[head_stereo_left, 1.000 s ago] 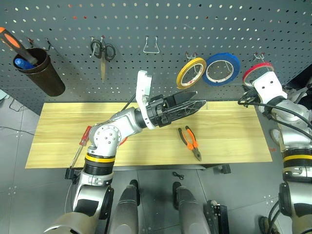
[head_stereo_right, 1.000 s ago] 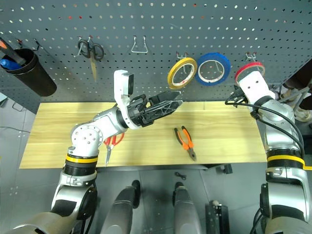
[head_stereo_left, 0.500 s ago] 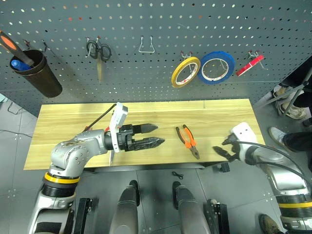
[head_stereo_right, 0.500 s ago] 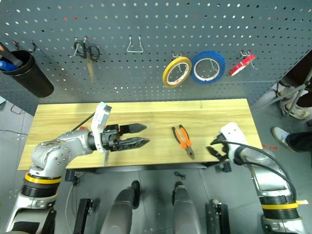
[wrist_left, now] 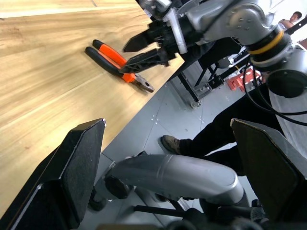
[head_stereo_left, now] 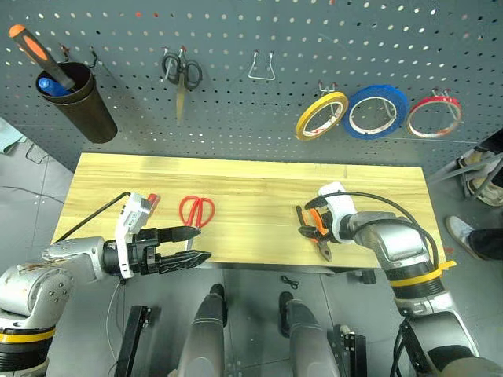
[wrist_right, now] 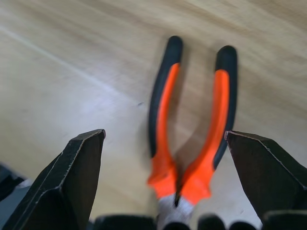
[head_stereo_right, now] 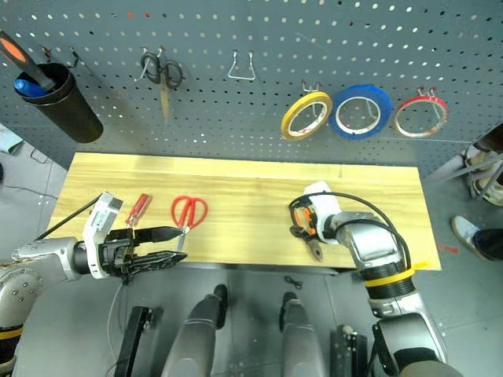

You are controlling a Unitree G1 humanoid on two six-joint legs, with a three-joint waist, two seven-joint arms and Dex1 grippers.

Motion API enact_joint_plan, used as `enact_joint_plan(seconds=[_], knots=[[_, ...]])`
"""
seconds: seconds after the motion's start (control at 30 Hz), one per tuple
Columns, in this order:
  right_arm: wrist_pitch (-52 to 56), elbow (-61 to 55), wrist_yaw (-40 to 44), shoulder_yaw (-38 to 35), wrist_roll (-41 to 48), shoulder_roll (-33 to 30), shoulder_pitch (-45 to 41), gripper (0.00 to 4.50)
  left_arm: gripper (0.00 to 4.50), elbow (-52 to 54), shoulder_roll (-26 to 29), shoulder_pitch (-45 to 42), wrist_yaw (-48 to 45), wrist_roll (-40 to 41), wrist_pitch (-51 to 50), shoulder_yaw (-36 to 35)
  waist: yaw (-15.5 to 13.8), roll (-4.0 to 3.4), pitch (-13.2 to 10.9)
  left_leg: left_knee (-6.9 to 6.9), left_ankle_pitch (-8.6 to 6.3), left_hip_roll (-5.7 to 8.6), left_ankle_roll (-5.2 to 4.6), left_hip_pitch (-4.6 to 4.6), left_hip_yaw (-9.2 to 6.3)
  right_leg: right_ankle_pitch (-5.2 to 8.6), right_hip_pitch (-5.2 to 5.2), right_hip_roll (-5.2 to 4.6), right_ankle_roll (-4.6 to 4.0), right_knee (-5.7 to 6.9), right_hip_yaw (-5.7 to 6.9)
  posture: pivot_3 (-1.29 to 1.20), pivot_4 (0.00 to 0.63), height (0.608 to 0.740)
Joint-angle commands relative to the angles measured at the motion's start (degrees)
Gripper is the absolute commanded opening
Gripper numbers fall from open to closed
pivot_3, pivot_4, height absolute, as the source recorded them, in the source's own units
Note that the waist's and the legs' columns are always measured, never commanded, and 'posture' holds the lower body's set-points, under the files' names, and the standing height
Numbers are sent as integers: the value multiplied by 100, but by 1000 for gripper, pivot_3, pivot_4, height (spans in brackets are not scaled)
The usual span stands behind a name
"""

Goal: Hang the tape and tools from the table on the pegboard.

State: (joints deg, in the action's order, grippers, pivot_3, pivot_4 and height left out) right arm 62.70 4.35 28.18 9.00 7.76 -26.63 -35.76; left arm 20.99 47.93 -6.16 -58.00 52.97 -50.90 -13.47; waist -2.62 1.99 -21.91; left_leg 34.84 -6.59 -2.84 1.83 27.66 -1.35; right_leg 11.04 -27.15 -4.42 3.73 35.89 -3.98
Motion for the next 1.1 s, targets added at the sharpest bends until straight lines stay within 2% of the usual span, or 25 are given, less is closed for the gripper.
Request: enact_joint_plan(seconds=[0.03,0.23,0.3,0.4,0.5,0.67,0.77,0.9,0.93,1.0,1.1], knots=[[-206,211,-155,34,-139,76,-65,4462,4500,329,9,177,134,241,-91,-237,4,1,-6,-4,0,-2,0,0,-5,7,-2,4,0,4,5,206,449,740],[-409,641,-179,151,-275,165,-91,4462,4500,465,52,322,265,418,-145,-368,24,0,-11,-3,1,-4,2,-6,-8,14,-2,4,-5,12,7,215,449,740],[-383,678,-108,145,-233,184,-88,4462,4500,513,61,333,320,492,-175,-392,22,0,-12,-2,2,-4,3,-6,-8,31,-1,4,-35,12,7,215,449,740],[-344,676,-59,119,-185,234,-55,3659,4500,534,62,332,359,545,-201,-409,23,-1,-13,-2,2,-3,3,-6,-8,30,-1,4,-34,12,6,225,447,740],[-368,664,-31,129,-198,236,-10,2609,4500,546,38,297,375,563,-212,-366,20,-2,-15,-5,2,-4,3,-6,-9,29,-1,5,-31,12,6,223,446,740],[-381,585,-48,-37,-111,287,97,2553,4500,493,38,256,335,502,-139,-244,17,-1,-16,-4,2,-3,3,-6,-8,30,-1,4,-32,11,6,208,432,740],[-263,-197,111,-461,350,460,127,2553,4500,427,-3,152,341,515,-110,-204,16,0,-17,-4,2,-3,3,-6,-8,29,-1,5,-32,11,6,204,427,740],[-868,-1960,262,-892,842,538,-289,2553,4500,212,-332,-440,858,1060,-296,-407,48,-11,-40,-3,3,-6,5,-4,-10,4,-4,8,5,12,6,201,412,740],[-959,-2129,241,-930,874,555,-341,2553,4500,182,-388,-516,935,1109,-313,-420,56,-11,-43,0,4,-6,7,-4,-11,1,-4,9,8,13,6,191,407,740],[-1398,-2501,-42,-1063,875,771,-754,2553,4500,-46,-759,-999,1598,1773,-366,-632,45,-11,-42,0,5,-7,8,-5,-12,-2,-3,10,11,12,6,171,398,740],[-2399,-2400,-527,-1111,598,1193,-1513,2553,4500,-446,-1269,-1651,2471,2498,-234,-914,39,-9,-43,2,6,-7,9,-2,-19,-1,-1,11,11,10,13,163,392,740]])
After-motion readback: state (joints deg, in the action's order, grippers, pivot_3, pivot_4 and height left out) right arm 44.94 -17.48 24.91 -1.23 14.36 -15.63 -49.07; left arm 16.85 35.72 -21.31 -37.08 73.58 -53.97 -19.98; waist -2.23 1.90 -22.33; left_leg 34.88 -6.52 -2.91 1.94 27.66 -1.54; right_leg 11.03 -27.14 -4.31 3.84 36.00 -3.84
